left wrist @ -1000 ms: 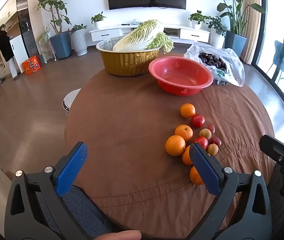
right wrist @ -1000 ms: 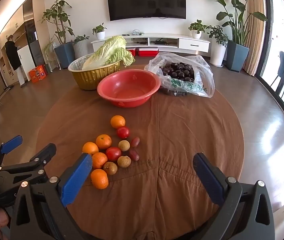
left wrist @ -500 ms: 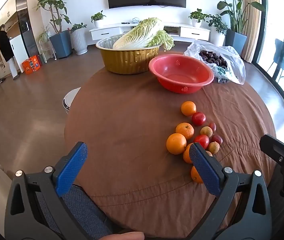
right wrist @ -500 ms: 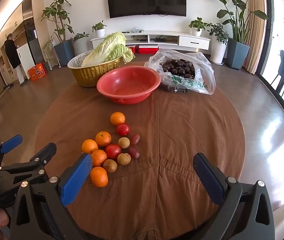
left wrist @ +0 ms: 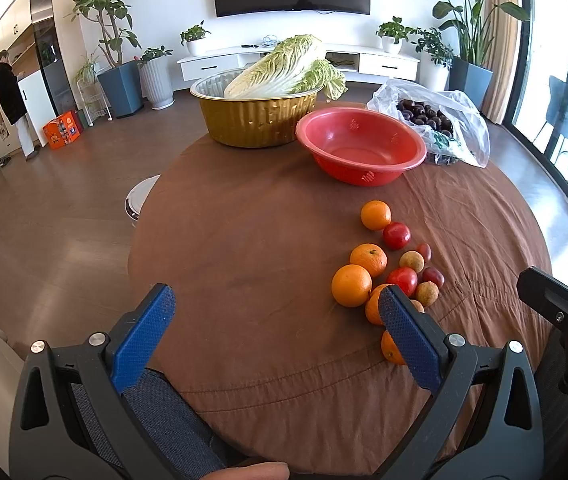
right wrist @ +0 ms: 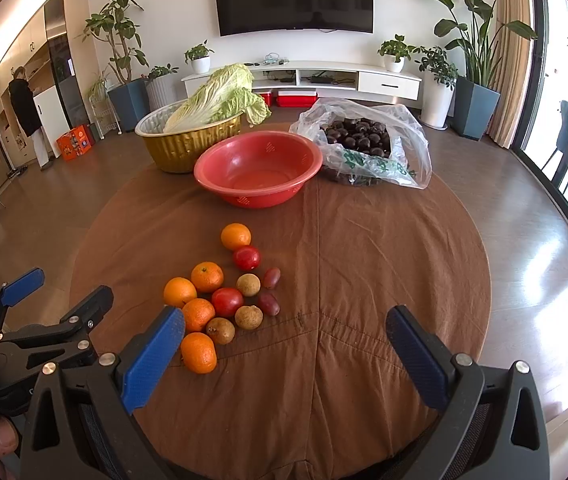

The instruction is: Organize fruits

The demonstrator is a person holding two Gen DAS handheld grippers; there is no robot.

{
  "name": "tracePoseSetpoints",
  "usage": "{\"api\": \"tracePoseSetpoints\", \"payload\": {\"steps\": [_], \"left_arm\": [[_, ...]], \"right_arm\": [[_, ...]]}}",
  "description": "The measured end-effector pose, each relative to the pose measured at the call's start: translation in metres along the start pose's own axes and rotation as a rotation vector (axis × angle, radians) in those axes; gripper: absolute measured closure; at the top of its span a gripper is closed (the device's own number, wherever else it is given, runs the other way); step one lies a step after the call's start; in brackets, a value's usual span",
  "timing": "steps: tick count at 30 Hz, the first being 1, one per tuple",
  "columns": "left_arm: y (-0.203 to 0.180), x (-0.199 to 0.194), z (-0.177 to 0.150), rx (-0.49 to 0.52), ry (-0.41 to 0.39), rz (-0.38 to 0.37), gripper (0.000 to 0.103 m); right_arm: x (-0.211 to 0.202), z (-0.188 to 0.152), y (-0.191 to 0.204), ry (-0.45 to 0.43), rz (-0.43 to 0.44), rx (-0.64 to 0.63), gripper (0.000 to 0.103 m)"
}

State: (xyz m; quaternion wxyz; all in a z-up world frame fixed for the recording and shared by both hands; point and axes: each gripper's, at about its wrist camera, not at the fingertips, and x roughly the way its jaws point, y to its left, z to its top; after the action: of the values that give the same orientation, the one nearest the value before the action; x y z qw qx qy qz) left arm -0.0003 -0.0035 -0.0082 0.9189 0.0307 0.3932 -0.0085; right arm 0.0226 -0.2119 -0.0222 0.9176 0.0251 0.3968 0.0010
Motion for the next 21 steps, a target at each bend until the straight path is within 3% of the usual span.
{"api": "tracePoseSetpoints", "payload": {"steps": [21], "left_arm": [[-0.0039,0.0032,-0.0032,0.008,0.005,0.002,0.0]], "right_arm": [[0.0013,-0.0012,-0.0012,0.003,0.0,0.003,0.0]]}}
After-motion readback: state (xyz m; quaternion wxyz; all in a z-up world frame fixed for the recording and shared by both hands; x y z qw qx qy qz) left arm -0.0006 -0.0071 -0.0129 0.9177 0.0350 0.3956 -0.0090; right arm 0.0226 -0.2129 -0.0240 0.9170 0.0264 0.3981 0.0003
